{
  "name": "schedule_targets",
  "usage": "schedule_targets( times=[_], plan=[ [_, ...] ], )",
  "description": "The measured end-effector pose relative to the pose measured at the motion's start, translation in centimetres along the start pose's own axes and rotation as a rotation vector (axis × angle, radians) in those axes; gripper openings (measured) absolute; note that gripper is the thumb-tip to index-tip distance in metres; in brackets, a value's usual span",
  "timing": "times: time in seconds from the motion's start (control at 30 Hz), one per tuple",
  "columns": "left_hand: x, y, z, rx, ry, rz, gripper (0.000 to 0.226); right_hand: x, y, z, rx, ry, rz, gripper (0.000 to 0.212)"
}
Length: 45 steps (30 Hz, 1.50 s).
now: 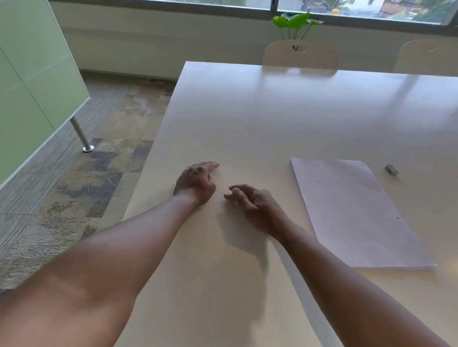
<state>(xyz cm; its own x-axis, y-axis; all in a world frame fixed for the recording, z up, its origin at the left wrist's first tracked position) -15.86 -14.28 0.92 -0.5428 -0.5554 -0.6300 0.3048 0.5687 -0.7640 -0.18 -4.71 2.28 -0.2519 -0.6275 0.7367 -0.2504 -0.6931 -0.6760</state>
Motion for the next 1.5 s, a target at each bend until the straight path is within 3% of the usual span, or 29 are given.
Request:
schedule_targets(
  times=[0.13,0.27,0.43,0.57,0.73,0.93,1.03,1.2,1.33,1.5],
  plan=[
    [0.7,0.5,-0.1,-0.025,-0.004,0.015,0.049,-1.5,-2.1,0.4,-0.261,0.106,-0.023,0.044],
    [0.6,0.5,-0.1,-0.03,0.005,0.014,0.049,-3.6,-3.4,1.6,-0.283,0.259,0.175,0.047],
    [0.7,0.6,0.0,-0.035,-0.002,0.012,0.051,-2.1,-1.2,1.5,-0.208,0.145,0.24,0.048],
    [0.3,0.3,0.3,-0.035,0.006,0.01,0.051,0.4,1.6,1.1,-0.164,0.076,-0.021,0.043],
    [0.2,0.1,0.6,-0.035,0.01,0.019,0.051,-0.1,0.5,0.2,-0.296,0.116,-0.327,0.042],
    [-0.1,0.0,0.8,-0.036,0.015,0.026,0.051,-3.8,-2.5,1.8,-0.289,0.261,-0.038,0.052],
    [-0.2,0.0,0.7,-0.042,0.016,0.025,0.051,-1.8,-0.7,2.1,-0.206,0.209,0.121,0.049],
    [0.4,0.4,0.3,-0.031,0.001,0.015,0.054,1.9,3.6,1.0,-0.168,0.053,-0.191,0.052],
    [0.3,0.3,0.4,-0.032,0.001,0.034,0.055,1.6,1.9,-0.1,-0.321,0.068,-0.558,0.051],
    [0.5,0.6,0.3,-0.037,0.0,0.026,0.054,-1.4,-1.7,0.9,-0.371,0.172,-0.423,0.049]
  ],
)
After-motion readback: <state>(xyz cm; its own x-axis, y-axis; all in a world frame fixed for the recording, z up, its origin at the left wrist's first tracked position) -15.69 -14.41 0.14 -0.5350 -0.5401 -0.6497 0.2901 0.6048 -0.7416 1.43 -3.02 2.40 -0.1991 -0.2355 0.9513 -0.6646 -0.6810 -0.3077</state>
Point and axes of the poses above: each hand's wrist, its own z-axis away from the middle knuckle, its own y-axis out of the palm, x = y × z, the point moved 6 cm from there along -z, towards the middle knuckle, and after that the axes turned 8 degrees about z, right-handed, at the moved point
